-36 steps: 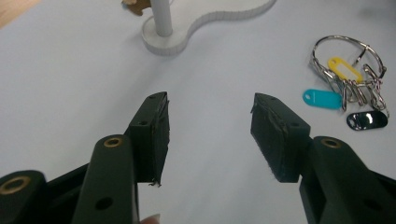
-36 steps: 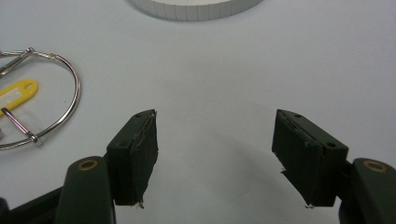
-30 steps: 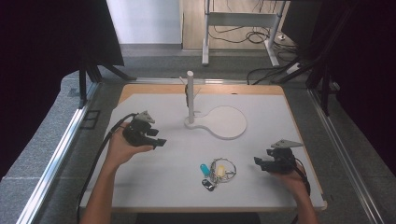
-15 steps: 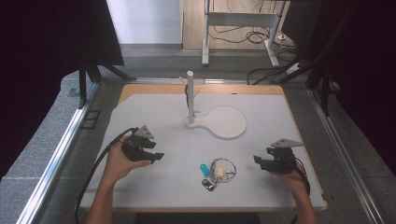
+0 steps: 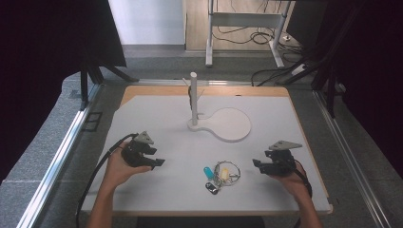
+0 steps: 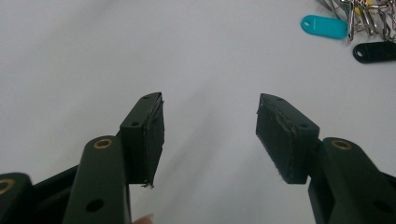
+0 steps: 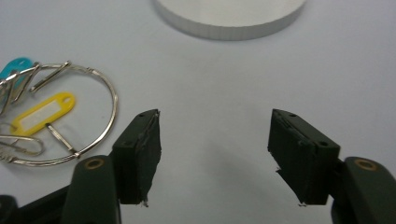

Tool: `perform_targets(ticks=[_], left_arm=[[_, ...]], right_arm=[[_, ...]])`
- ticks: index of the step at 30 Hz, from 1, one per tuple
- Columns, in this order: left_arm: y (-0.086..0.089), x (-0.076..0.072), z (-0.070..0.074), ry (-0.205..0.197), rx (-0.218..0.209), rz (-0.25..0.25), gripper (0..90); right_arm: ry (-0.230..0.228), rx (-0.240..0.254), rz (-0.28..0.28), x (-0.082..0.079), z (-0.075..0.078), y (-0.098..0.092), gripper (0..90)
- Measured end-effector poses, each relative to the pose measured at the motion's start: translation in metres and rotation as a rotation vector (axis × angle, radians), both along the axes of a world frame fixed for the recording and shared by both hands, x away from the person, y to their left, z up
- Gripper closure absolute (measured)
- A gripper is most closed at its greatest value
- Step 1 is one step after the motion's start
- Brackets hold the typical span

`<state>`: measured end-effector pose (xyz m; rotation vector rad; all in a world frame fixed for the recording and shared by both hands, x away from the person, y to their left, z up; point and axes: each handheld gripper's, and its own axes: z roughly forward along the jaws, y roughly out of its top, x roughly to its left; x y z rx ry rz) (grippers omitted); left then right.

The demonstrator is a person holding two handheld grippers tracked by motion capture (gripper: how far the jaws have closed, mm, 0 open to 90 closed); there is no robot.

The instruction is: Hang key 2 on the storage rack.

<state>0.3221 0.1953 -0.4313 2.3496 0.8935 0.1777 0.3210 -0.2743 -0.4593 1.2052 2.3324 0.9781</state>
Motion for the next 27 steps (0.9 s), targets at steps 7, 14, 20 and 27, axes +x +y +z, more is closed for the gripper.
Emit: perform_targets(ticks=[7, 14, 20, 27], left_arm=[[0.002, -0.005, 0.0, -0.001, -0.006, -0.008, 42.5], [0.004, -0.007, 0.0, -0.009, -0.01, -0.006, 42.5], [0.006, -0.012, 0.002, -0.013, -0.023, -0.009, 42.5], [0.009, -0.016, 0.002, -0.012, -0.029, -0.016, 42.4]], right_arm=[[0.04, -0.09, 0.113, 0.005, 0.017, 0.023, 44.7], [0.101, -0.175, 0.24, 0.015, 0.023, 0.055, 48.1], [0.132, -0.232, 0.287, 0.023, 0.023, 0.072, 52.6], [0.177, -0.281, 0.35, 0.032, 0.017, 0.091, 56.9]])
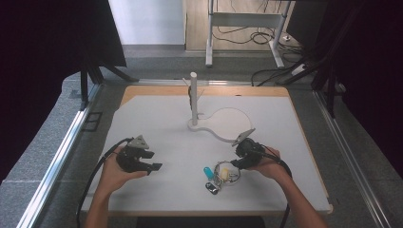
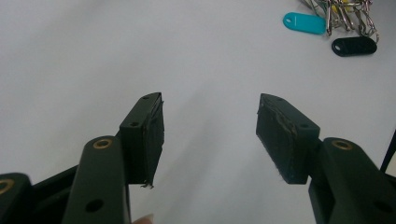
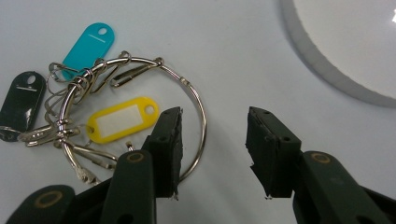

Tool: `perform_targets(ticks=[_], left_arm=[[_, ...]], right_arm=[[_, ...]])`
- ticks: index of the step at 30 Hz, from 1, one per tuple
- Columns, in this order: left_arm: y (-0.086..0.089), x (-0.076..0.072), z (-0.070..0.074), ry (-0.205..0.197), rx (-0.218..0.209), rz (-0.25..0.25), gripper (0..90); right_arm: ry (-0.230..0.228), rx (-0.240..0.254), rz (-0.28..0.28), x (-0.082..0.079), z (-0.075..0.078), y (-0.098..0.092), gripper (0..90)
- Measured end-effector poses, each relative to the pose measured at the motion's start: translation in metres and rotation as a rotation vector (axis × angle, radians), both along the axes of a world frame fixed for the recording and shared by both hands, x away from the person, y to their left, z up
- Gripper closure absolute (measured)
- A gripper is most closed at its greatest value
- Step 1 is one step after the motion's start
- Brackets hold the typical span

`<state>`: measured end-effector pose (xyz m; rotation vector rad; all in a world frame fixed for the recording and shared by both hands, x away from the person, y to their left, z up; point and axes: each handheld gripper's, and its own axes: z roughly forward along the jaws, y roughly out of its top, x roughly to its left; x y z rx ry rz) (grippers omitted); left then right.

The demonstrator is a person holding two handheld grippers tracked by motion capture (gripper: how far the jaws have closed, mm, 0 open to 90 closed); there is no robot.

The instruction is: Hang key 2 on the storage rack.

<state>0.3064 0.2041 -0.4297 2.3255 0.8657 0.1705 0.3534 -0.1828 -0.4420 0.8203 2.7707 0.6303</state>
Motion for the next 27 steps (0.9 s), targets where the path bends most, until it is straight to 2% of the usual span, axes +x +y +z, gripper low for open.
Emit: perform_targets(ticks=[6, 12, 14, 16, 17, 20, 21, 24, 27], left_arm=[[-0.001, 0.001, -0.003, 0.008, 0.006, -0.003, 42.2], [-0.003, 0.002, -0.006, 0.017, 0.018, -0.014, 42.1], [-0.003, 0.002, -0.007, 0.015, 0.018, -0.014, 42.1], [-0.004, 0.002, -0.007, 0.014, 0.015, -0.01, 42.1], [-0.004, 0.002, -0.007, 0.015, 0.017, -0.011, 42.1], [-0.004, 0.002, -0.008, 0.018, 0.018, -0.012, 42.1], [-0.005, 0.003, -0.009, 0.02, 0.02, -0.015, 42.0], [-0.005, 0.003, -0.01, 0.023, 0.023, -0.015, 42.0], [-0.006, 0.003, -0.012, 0.03, 0.016, -0.012, 42.0]], right_arm=[[0.027, -0.04, 0.069, 0.008, -0.006, 0.013, 62.0], [0.053, -0.069, 0.096, 0.015, -0.01, 0.022, 67.6], [0.067, -0.101, 0.134, 0.019, -0.012, 0.027, 70.4], [0.078, -0.11, 0.126, 0.019, -0.012, 0.028, 71.1], [0.086, -0.131, 0.138, 0.021, -0.013, 0.031, 72.9], [0.095, -0.142, 0.15, 0.022, -0.015, 0.033, 74.5], [0.111, -0.156, 0.159, 0.024, -0.017, 0.036, 76.6], [0.121, -0.157, 0.166, 0.025, -0.017, 0.037, 77.7], [0.157, -0.162, 0.17, 0.029, -0.017, 0.038, 81.4]])
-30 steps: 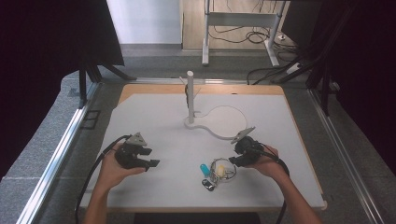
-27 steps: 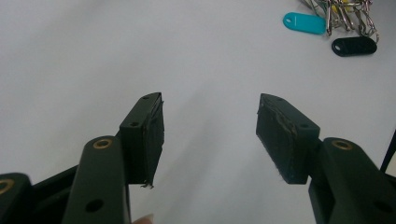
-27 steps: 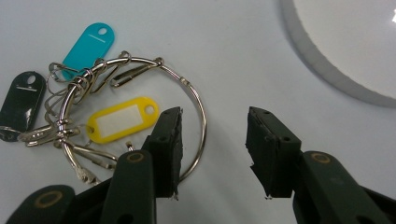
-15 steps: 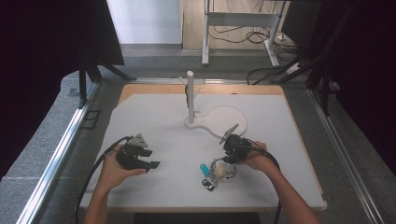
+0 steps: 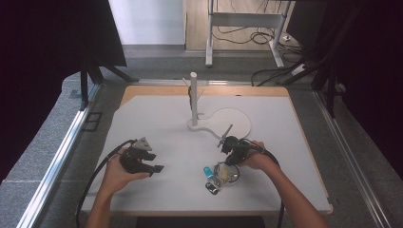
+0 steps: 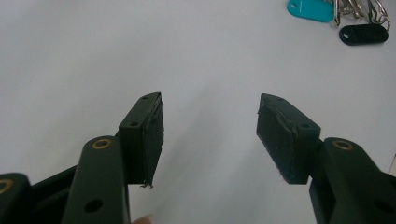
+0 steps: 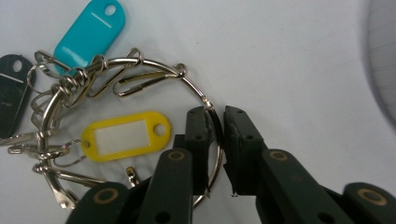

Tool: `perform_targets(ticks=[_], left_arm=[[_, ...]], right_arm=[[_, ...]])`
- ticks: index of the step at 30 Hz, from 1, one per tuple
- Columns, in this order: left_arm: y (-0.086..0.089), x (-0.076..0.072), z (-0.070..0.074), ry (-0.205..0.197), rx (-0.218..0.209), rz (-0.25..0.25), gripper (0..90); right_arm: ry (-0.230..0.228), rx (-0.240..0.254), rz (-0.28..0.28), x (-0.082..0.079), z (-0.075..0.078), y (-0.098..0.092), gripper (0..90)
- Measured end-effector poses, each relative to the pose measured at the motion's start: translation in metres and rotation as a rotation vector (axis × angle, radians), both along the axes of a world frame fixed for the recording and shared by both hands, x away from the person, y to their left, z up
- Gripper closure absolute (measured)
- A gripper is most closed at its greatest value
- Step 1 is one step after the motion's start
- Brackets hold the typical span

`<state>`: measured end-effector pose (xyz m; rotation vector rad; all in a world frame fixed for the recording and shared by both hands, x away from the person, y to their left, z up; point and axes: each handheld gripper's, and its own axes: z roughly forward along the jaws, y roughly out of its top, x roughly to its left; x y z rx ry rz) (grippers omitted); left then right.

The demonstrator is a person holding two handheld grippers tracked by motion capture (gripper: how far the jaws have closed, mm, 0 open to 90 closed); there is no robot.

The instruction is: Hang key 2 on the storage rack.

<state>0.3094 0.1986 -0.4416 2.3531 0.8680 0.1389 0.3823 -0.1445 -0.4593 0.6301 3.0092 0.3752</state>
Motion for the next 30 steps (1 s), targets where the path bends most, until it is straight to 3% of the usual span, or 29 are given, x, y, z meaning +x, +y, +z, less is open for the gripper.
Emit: perform_targets(ticks=[9, 23, 30], left_arm=[[-0.0007, -0.0015, -0.0004, 0.006, 0.004, 0.0, 42.0], [0.0, -0.0002, -0.0031, 0.012, 0.008, 0.003, 41.9], [0.0014, 0.0003, -0.0042, 0.015, 0.007, 0.008, 41.9]], right_arm=[[0.049, -0.006, 0.012, 0.007, 0.0, 0.001, 85.7], [0.06, -0.005, 0.006, 0.0092, 0.0004, 0.0006, 86.9], [0.056, -0.03, -0.021, 0.0069, 0.0026, -0.0003, 87.0]])
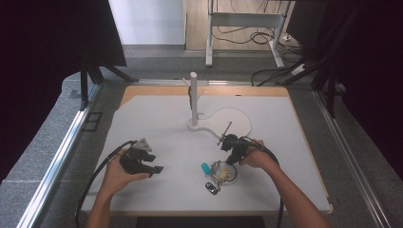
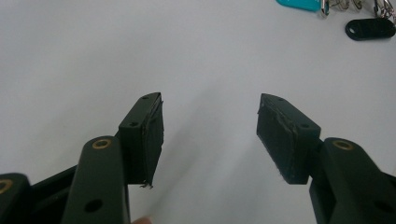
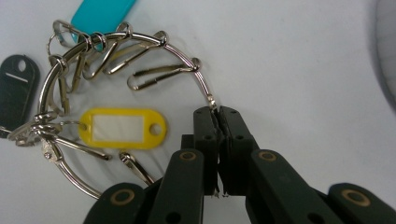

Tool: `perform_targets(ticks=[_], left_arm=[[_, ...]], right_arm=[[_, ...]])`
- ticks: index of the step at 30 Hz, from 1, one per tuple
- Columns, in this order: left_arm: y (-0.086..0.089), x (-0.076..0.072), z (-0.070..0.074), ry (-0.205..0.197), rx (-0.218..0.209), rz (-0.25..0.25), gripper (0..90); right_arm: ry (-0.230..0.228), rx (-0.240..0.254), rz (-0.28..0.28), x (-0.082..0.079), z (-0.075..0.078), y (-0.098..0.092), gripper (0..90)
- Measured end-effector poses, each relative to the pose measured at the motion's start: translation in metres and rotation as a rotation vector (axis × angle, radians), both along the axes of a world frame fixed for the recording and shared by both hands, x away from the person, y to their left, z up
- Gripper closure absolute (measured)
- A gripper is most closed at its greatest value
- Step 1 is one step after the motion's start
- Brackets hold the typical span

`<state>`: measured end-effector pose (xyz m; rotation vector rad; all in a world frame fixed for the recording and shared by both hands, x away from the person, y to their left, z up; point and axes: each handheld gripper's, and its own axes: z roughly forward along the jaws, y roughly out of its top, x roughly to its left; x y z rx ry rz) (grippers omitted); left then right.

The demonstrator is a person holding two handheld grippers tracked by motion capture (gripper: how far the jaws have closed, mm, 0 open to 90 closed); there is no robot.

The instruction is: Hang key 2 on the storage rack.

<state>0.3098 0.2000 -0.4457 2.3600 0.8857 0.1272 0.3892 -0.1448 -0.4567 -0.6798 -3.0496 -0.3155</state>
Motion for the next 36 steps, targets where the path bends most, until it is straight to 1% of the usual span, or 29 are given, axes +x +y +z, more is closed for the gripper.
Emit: perform_targets(ticks=[3, 5, 6, 10, 12, 13, 15, 17, 18, 19, 23, 27, 30, 31, 33, 34, 36], left_arm=[[0.001, 0.0, 0.0, -0.001, -0.001, -0.001, 41.9], [0.001, 0.0, 0.0, -0.002, 0.0, -0.002, 41.9], [0.001, 0.0, 0.0, -0.001, -0.001, -0.001, 41.9], [0.0, 0.0, 0.0, 0.002, 0.002, -0.001, 41.9], [0.0, 0.0, 0.0, 0.002, 0.003, -0.002, 41.9], [0.001, 0.0, 0.001, 0.002, 0.003, -0.002, 41.9], [0.001, 0.0, 0.001, 0.002, 0.003, -0.002, 41.9], [0.001, 0.0, 0.0, 0.002, 0.003, -0.002, 41.9], [0.001, 0.0, 0.0, 0.002, 0.003, -0.002, 41.9], [0.001, 0.0, 0.0, 0.002, 0.003, -0.003, 41.9], [0.0, 0.0, 0.0, 0.001, 0.003, -0.004, 41.9], [0.0, 0.0, 0.0, 0.001, 0.003, -0.005, 41.9], [0.001, -0.001, 0.001, 0.001, 0.003, -0.004, 41.9], [0.001, -0.001, 0.001, 0.001, 0.003, -0.004, 41.9], [0.001, 0.0, 0.001, 0.001, 0.003, -0.005, 41.9], [0.001, -0.001, 0.0, 0.0, 0.001, -0.002, 41.9], [0.001, 0.0, 0.0, 0.001, 0.001, -0.001, 41.9]], right_arm=[[0.007, 0.013, -0.014, 0.0, 0.004, -0.005, 87.0], [0.002, 0.022, -0.015, 0.0, 0.005, -0.007, 87.0], [-0.008, 0.033, -0.022, 0.0, 0.01, -0.01, 87.0], [-0.037, 0.043, -0.03, -0.002, 0.021, -0.013, 87.0], [-0.054, 0.049, -0.025, -0.003, 0.027, -0.015, 87.1], [-0.07, 0.052, -0.015, -0.004, 0.032, -0.015, 87.1], [-0.094, 0.056, -0.015, -0.005, 0.038, -0.017, 87.2], [-0.107, 0.058, -0.013, -0.006, 0.043, -0.019, 87.3], [-0.107, 0.058, -0.013, -0.006, 0.043, -0.019, 87.3], [-0.124, 0.056, -0.012, -0.007, 0.049, -0.021, 87.4], [-0.151, 0.061, -0.014, -0.008, 0.063, -0.023, 87.6], [-0.169, 0.054, -0.008, -0.012, 0.075, -0.021, 87.9], [-0.184, 0.058, -0.004, -0.013, 0.082, -0.019, 88.1], [-0.19, 0.051, -0.005, -0.014, 0.084, -0.018, 88.1], [-0.196, 0.051, -0.003, -0.014, 0.086, -0.018, 88.1], [-0.209, 0.045, -0.001, -0.015, 0.091, -0.017, 88.1], [-0.217, 0.038, 0.001, -0.015, 0.096, -0.016, 88.1]])
